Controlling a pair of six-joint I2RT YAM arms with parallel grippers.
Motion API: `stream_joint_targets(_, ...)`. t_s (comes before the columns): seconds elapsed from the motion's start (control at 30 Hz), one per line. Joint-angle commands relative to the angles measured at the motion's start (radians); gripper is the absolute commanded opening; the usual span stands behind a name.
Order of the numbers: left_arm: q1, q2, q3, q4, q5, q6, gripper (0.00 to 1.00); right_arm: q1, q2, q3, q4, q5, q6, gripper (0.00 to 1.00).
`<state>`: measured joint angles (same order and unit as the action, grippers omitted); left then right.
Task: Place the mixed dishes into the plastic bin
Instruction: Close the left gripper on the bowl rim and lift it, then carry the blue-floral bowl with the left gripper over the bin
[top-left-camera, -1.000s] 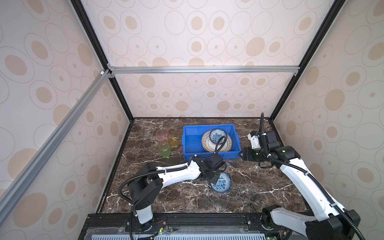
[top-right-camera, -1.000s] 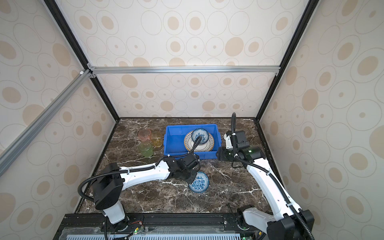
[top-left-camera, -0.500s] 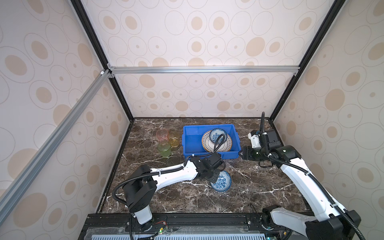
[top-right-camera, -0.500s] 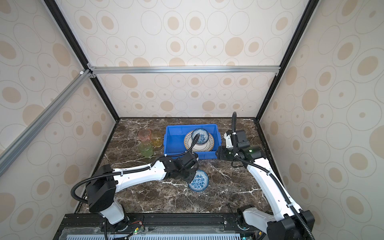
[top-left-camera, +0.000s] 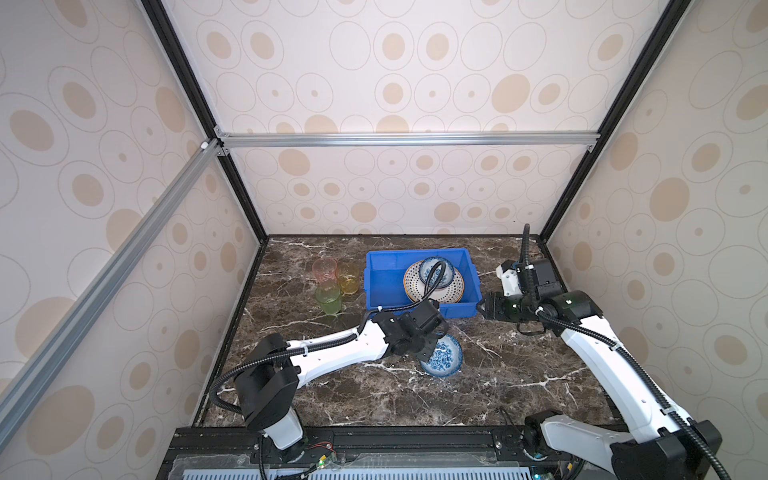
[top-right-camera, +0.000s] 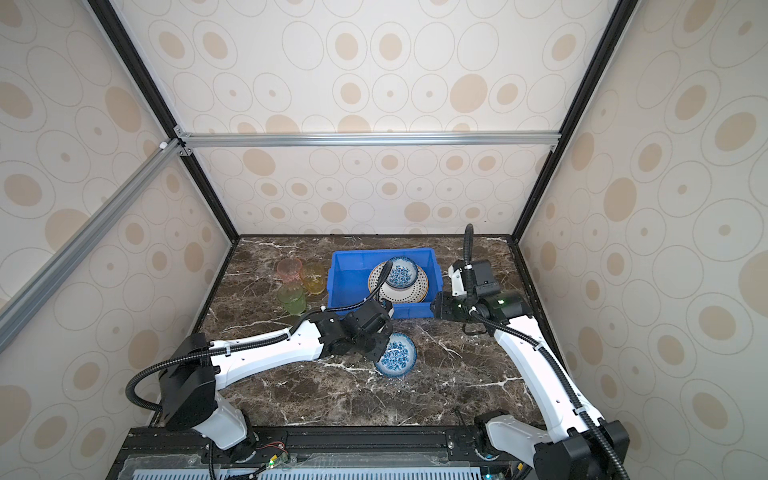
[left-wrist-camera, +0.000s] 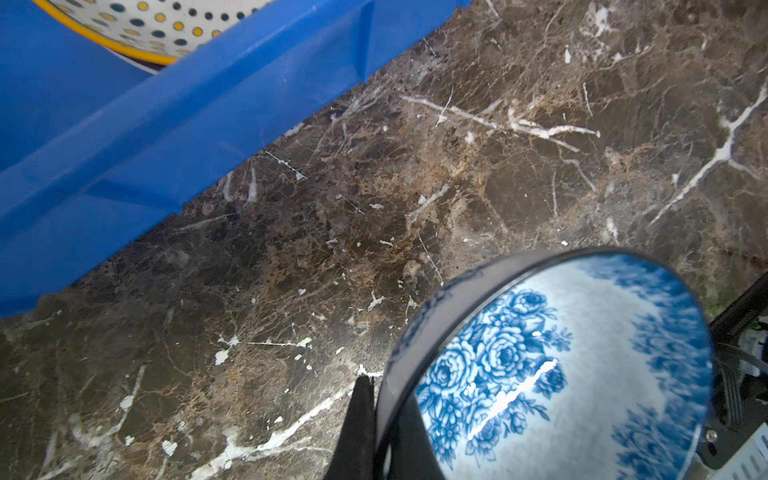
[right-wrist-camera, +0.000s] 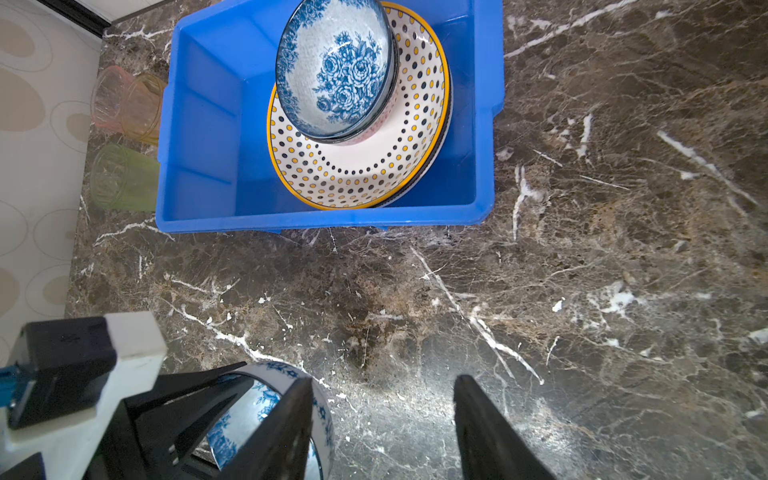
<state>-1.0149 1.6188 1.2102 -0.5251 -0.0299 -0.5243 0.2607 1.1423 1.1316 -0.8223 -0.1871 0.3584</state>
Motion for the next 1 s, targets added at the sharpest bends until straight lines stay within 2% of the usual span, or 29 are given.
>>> stream_joint_targets(0.0,0.025,-0.057,0.039,0.02,-0.022,0.023,0.0,-0.002,-0.006,0.019,0.002,-0.005,0.004,0.58)
stream_joint_targets(0.57,0.146,-0.086,0.083,0.025,0.007,0.079,0.0,-0.003,0.017,0.016,0.01,0.005,0.002,0.6)
stream_joint_targets(0.97,0.232,-0.036,0.182,0.005,0.009,0.126,0.0,-0.002,0.042,0.032,0.013,0.014,-0.015,0.6)
